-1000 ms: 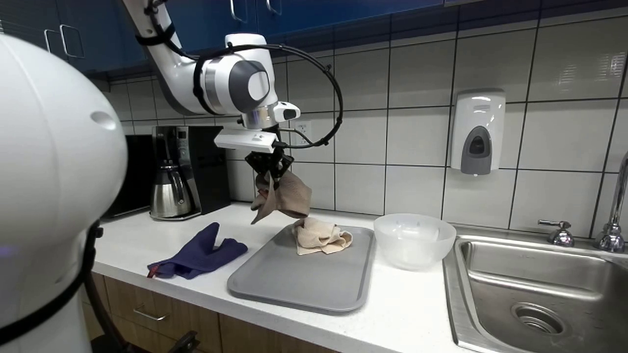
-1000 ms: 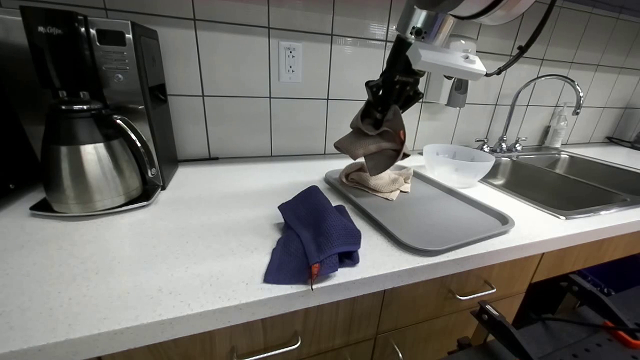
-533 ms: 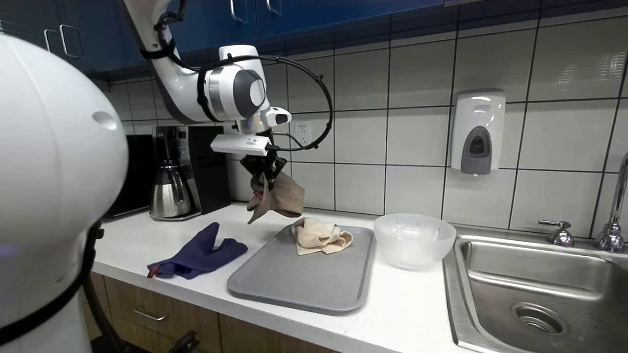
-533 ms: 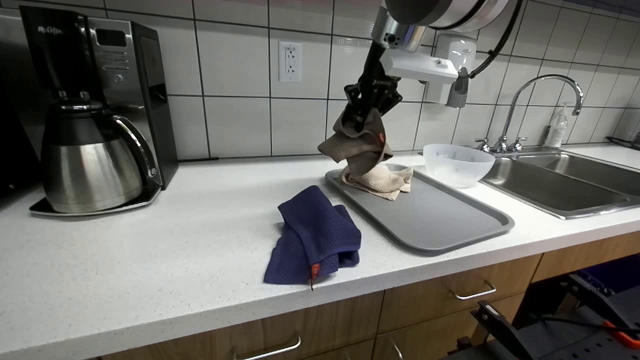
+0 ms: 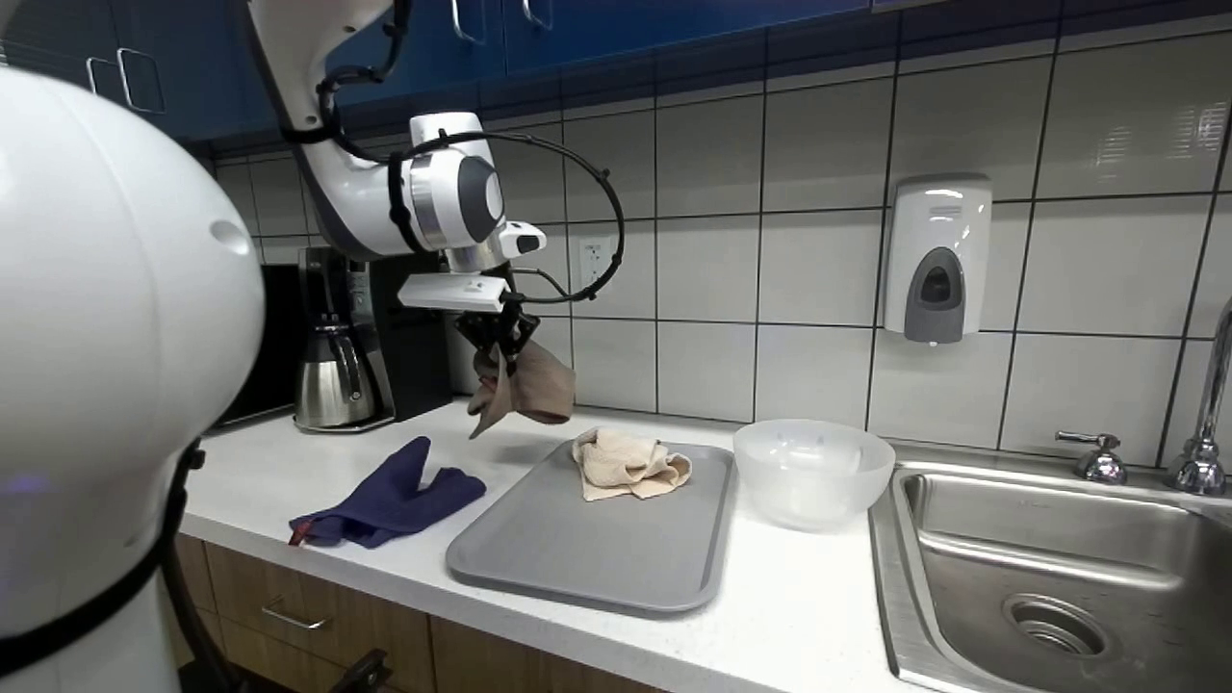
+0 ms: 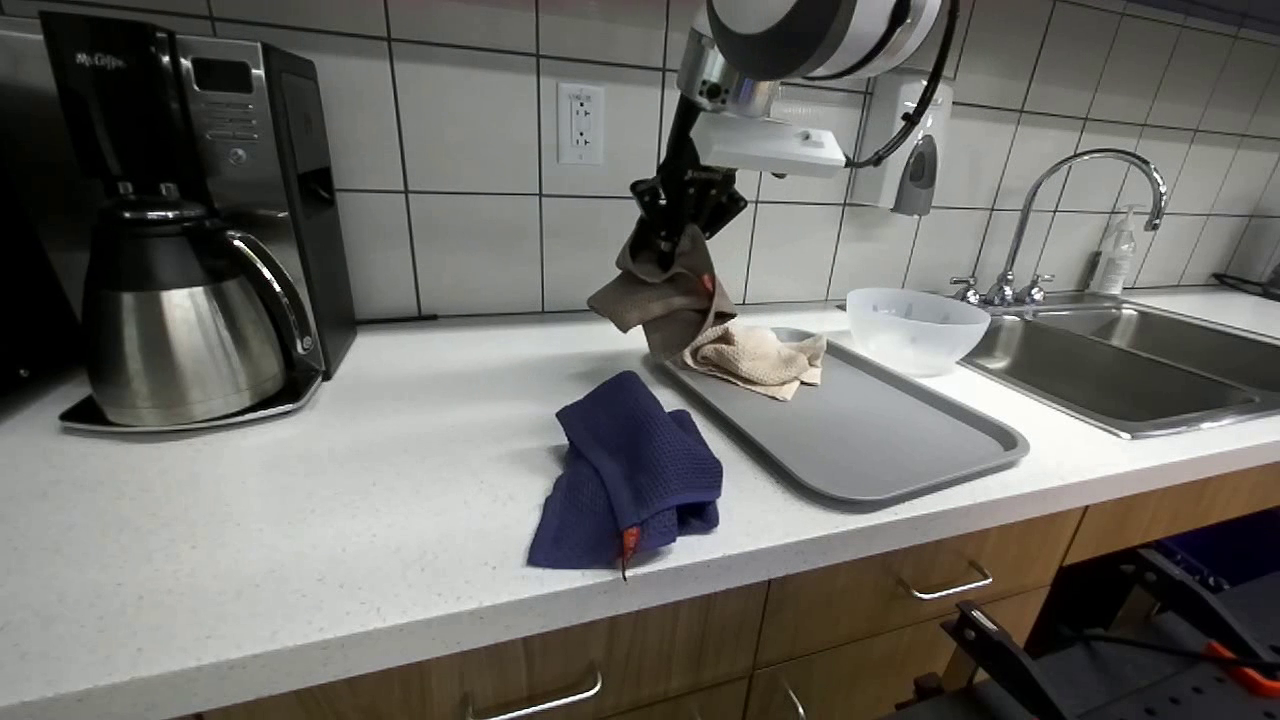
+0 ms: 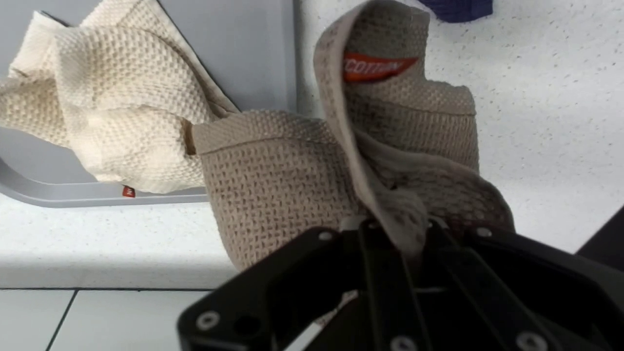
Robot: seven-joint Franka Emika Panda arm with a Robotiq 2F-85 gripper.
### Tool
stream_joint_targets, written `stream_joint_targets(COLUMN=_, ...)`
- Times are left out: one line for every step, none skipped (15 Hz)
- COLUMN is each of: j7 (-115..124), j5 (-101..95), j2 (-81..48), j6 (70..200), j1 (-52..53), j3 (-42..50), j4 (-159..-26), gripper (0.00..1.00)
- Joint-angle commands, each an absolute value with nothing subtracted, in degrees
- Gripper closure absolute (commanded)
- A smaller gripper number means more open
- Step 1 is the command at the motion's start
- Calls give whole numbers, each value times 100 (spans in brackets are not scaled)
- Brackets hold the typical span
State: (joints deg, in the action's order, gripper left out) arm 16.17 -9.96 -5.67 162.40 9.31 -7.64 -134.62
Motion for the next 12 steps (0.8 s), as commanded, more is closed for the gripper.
stream_joint_targets(j7=2078, j5=-1427, j2=-804, j6=16133, j1=1122, j3=-725, j4=-13093, gripper=99)
stream_joint_targets(j7=2142, j5=-1500, j2=-842, j6=16125, j1=1172, j3=-722, j4=-13050, gripper=99)
stream_joint_targets(j7=2202, j5=-1567, j2=-884, j6=16111, j1=1229, j3=-720, j4=-12998, gripper=99)
stream_joint_targets(j7=2263, j5=-1641, j2=-915, j6=16118, j1=1278, j3=-713, j4=-12966, gripper=99)
stream_joint_targets(j7=2312, j5=-1695, j2=-952, j6=16099, j1=1329, j3=-714, j4=-12915, gripper=99)
stream_joint_targets(j7=2351, j5=-1750, j2=-981, j6=16101, j1=1380, j3=-710, j4=-12892, gripper=99)
stream_joint_targets(j7=2386, j5=-1782, j2=-1018, j6=16074, j1=1427, j3=-713, j4=-12839, gripper=99)
stream_joint_targets(j7=2439, j5=-1836, j2=-1052, j6=16070, j1=1478, j3=-706, j4=-12805, gripper=99)
stream_joint_targets(j7=2490, j5=-1885, j2=-1084, j6=16049, j1=1535, j3=-699, j4=-12761, gripper=99)
stream_joint_targets(j7=2512, j5=-1910, j2=-1111, j6=16042, j1=1578, j3=-700, j4=-12733, gripper=99)
stream_joint_targets(j7=2553, j5=-1952, j2=-1145, j6=16028, j1=1630, j3=-694, j4=-12690, gripper=99)
stream_joint_targets(j7=2570, j5=-1981, j2=-1177, j6=16026, j1=1674, j3=-690, j4=-12664, gripper=99)
